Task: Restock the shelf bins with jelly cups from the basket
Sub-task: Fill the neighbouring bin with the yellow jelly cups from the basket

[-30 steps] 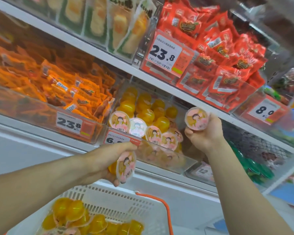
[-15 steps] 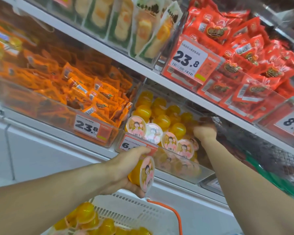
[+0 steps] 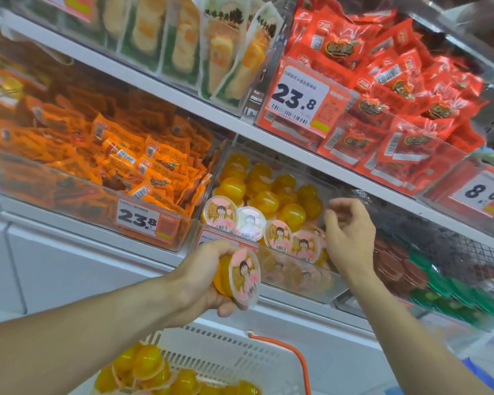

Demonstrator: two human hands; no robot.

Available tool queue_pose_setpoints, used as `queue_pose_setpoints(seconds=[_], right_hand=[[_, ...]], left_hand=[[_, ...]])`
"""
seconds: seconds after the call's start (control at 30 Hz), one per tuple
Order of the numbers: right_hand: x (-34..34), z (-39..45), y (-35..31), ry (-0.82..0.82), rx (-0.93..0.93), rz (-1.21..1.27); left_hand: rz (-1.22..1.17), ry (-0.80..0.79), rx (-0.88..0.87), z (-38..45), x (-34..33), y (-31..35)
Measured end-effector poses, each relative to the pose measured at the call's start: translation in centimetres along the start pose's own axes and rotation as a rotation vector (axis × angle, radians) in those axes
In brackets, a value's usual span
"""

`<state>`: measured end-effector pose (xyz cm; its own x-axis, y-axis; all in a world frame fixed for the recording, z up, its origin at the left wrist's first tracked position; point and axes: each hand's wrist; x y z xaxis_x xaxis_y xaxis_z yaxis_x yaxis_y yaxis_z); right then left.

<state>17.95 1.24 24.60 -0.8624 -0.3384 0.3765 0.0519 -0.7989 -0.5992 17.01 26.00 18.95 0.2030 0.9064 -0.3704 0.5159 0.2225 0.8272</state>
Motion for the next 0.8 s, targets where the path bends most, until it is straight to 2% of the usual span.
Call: queue_pose_setpoints(seconds=[0.07,0.17,0.2,0.27,0.37,0.43,0.53,0.57,0.63,0.7,0.8], right_hand=[[1.8,-3.5,-2.3,-0.174,-0.091,0.218],[2.8,-8.0,-4.7,-0.63,-0.319,0.501],[2.8,-9.1,-4.9,-0.724,-0.373,0.553],[2.6,-10.3,-5.2,-0.759,-0.465,0.646],[2.7,-10.9,-5.4,-0.705,-0.609,0.694],[2.9,-10.7,-5.5,-0.721,-0.741,0.751],[3.2,-10.4,-5.8,-0.824,-0.968,0.87],[3.2,-10.4,-5.9,-0.852,-1.04,0.881],[3.2,-10.4,-5.9,-0.918,-1.124,0.923],[3.2,-10.5,-5.9,-0.993,-1.161,1.002],[3.1,-10.3,-5.4,-1.136,-1.14,1.055]], left_hand=[[0.001,-0.055,-0.026,-0.6,-0.3,0.5],[-0.031,-0.165,0.001,-1.2,-0.7,0.9],[-0.037,-0.196,-0.001,-1.5,-1.0,0.9],[0.005,-0.189,-0.067,-1.7,-1.5,0.7],[0.082,0.077,-0.164,-1.7,-2.3,0.1],[0.117,0.187,-0.233,-2.1,-2.4,-0.2],[0.317,0.271,-0.53,-3.1,-2.2,-0.1],[0.348,0.275,-0.637,-3.2,-1.9,0.1],[0.395,0.183,-0.766,-3.3,-1.4,0.1],[0.473,0.09,-0.828,-3.2,-1.0,-0.1],[0.497,0.069,-0.874,-2.9,-0.6,0.0]])
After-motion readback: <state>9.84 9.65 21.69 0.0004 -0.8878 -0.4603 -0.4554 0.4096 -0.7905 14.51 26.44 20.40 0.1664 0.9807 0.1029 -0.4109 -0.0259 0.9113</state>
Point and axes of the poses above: each hand's wrist, its own z-axis towards the middle knuckle, its own x-axis out of the back of the hand, y = z × x, and after that the axes turned 15 degrees about y, right-handed
